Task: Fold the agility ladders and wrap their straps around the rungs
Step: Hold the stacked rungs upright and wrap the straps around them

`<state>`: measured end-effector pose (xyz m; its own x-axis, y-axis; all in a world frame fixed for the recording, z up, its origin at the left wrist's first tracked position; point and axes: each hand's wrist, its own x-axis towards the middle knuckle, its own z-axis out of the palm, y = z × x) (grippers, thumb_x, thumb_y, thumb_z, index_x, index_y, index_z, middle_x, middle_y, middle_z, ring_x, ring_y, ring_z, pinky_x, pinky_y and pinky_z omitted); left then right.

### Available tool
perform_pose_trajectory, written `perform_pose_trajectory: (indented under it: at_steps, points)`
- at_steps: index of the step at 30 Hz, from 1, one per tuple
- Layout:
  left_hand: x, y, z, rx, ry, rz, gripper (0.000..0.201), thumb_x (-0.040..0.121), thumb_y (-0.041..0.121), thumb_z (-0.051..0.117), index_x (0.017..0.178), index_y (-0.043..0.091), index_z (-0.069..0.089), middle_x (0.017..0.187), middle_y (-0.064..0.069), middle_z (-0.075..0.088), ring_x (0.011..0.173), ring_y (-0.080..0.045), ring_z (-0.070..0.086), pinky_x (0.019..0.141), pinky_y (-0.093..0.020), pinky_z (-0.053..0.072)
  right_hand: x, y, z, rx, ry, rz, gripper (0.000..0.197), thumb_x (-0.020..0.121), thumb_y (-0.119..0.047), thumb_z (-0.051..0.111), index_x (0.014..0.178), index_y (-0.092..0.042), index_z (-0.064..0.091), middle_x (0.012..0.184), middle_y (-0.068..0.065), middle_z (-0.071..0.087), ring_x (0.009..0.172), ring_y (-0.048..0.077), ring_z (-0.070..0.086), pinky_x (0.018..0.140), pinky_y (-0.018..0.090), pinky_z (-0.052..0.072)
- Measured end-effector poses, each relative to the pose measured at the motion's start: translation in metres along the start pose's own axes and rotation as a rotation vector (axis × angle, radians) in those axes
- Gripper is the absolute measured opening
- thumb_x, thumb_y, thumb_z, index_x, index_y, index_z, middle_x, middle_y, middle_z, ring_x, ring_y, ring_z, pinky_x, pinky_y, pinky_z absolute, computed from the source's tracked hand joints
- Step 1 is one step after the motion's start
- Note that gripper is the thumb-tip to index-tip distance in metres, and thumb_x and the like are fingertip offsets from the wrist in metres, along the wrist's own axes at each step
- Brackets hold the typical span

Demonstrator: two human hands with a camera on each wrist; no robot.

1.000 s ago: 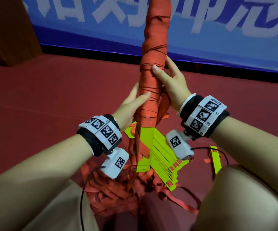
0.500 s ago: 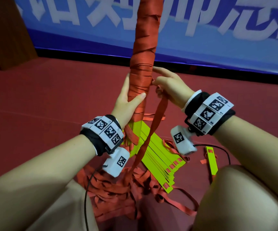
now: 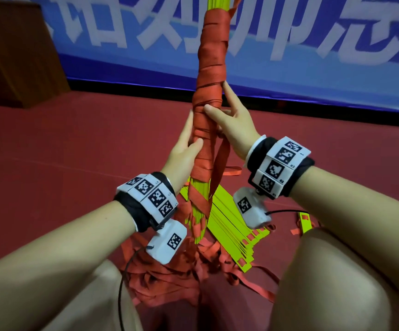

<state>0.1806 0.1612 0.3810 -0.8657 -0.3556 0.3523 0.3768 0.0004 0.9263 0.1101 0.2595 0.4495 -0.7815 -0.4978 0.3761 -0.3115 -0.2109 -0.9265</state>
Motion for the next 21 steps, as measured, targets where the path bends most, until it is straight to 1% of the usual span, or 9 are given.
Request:
perform_pose_trajectory:
  at_steps: [3, 4, 7, 11, 14, 17, 18, 20, 21]
  points:
    - [-0.002, 0.005, -0.007, -0.003, -0.010, 0.001, 0.068, 0.092, 0.017, 0.049, 0.151, 0.033, 0.019, 0.145, 0.009, 0.044, 0.130, -0.003, 0.047, 0.112, -0.031, 0.036, 0.000, 0.002, 0.006, 0.058, -0.014, 0.002, 0.066, 0.093, -0.002, 0.056, 0.150, -0.015, 0.027, 0.091, 0.001, 0.063, 0.060, -0.006, 0.060, 0.056, 0.009, 0.043]
    - [-0.003, 0.006, -0.010, -0.007, -0.023, -0.023, 0.069, 0.089, 0.021, 0.051, 0.150, 0.033, 0.022, 0.142, 0.007, 0.049, 0.126, -0.005, 0.051, 0.109, -0.031, 0.039, 0.000, 0.003, 0.009, 0.071, -0.025, 0.007, 0.065, 0.093, -0.003, 0.056, 0.150, -0.014, 0.027, 0.094, 0.002, 0.064, 0.065, -0.004, 0.062, 0.059, 0.010, 0.045]
    - [-0.007, 0.010, -0.017, 0.011, -0.061, -0.081, 0.062, 0.086, 0.019, 0.061, 0.142, 0.026, 0.036, 0.115, 0.003, 0.064, 0.095, -0.006, 0.064, 0.085, -0.024, 0.052, -0.001, 0.003, 0.015, 0.100, -0.053, -0.011, 0.067, 0.093, -0.006, 0.059, 0.151, -0.014, 0.026, 0.100, 0.004, 0.065, 0.074, 0.002, 0.065, 0.066, 0.015, 0.048]
    - [-0.009, 0.011, -0.027, 0.003, -0.086, -0.117, 0.078, 0.078, 0.015, 0.065, 0.148, 0.018, 0.031, 0.104, -0.002, 0.066, 0.085, -0.010, 0.067, 0.072, -0.026, 0.055, 0.002, -0.002, 0.017, 0.132, -0.067, -0.013, 0.064, 0.095, -0.004, 0.053, 0.151, -0.016, 0.024, 0.072, -0.004, 0.059, 0.048, -0.002, 0.052, 0.050, 0.013, 0.040]
    - [-0.008, 0.010, -0.027, 0.055, -0.042, -0.062, 0.077, 0.079, 0.015, 0.065, 0.149, 0.020, 0.030, 0.113, 0.004, 0.066, 0.094, -0.010, 0.065, 0.081, -0.031, 0.055, 0.017, 0.002, 0.016, 0.131, -0.122, 0.021, 0.065, 0.093, -0.011, 0.057, 0.150, -0.020, 0.028, 0.062, -0.007, 0.051, 0.045, 0.004, 0.041, 0.046, 0.019, 0.033]
    - [-0.005, 0.008, -0.025, 0.058, 0.047, -0.018, 0.082, 0.080, 0.019, 0.067, 0.150, 0.035, 0.026, 0.127, -0.002, 0.061, 0.096, -0.015, 0.061, 0.094, -0.051, 0.051, 0.028, 0.000, 0.016, 0.006, -0.183, 0.073, 0.051, 0.096, -0.019, 0.053, 0.144, -0.026, 0.037, 0.070, 0.001, 0.048, 0.045, 0.009, 0.040, 0.043, 0.019, 0.033]
    - [-0.004, 0.007, -0.025, 0.063, 0.071, -0.003, 0.084, 0.081, 0.021, 0.067, 0.149, 0.042, 0.023, 0.133, -0.005, 0.058, 0.099, -0.021, 0.061, 0.097, -0.055, 0.048, 0.031, 0.000, 0.016, -0.062, -0.196, 0.084, 0.041, 0.098, -0.023, 0.050, 0.138, -0.029, 0.043, 0.073, 0.001, 0.048, 0.046, 0.010, 0.040, 0.043, 0.019, 0.034]
    - [0.001, 0.004, -0.025, 0.104, 0.096, 0.029, 0.082, 0.082, 0.024, 0.067, 0.145, 0.052, 0.023, 0.141, -0.007, 0.053, 0.115, -0.037, 0.058, 0.102, -0.061, 0.042, 0.035, 0.005, 0.014, -0.154, -0.202, 0.109, 0.016, 0.100, -0.031, 0.045, 0.112, -0.031, 0.056, 0.072, -0.002, 0.047, 0.045, 0.011, 0.039, 0.044, 0.022, 0.033]
    - [0.004, 0.004, -0.025, 0.125, 0.107, 0.039, 0.081, 0.082, 0.026, 0.067, 0.144, 0.054, 0.023, 0.143, -0.007, 0.051, 0.120, -0.039, 0.055, 0.103, -0.061, 0.041, 0.036, 0.008, 0.013, -0.181, -0.200, 0.124, 0.015, 0.101, -0.033, 0.044, 0.097, -0.027, 0.057, 0.068, -0.004, 0.046, 0.043, 0.011, 0.038, 0.045, 0.023, 0.031]
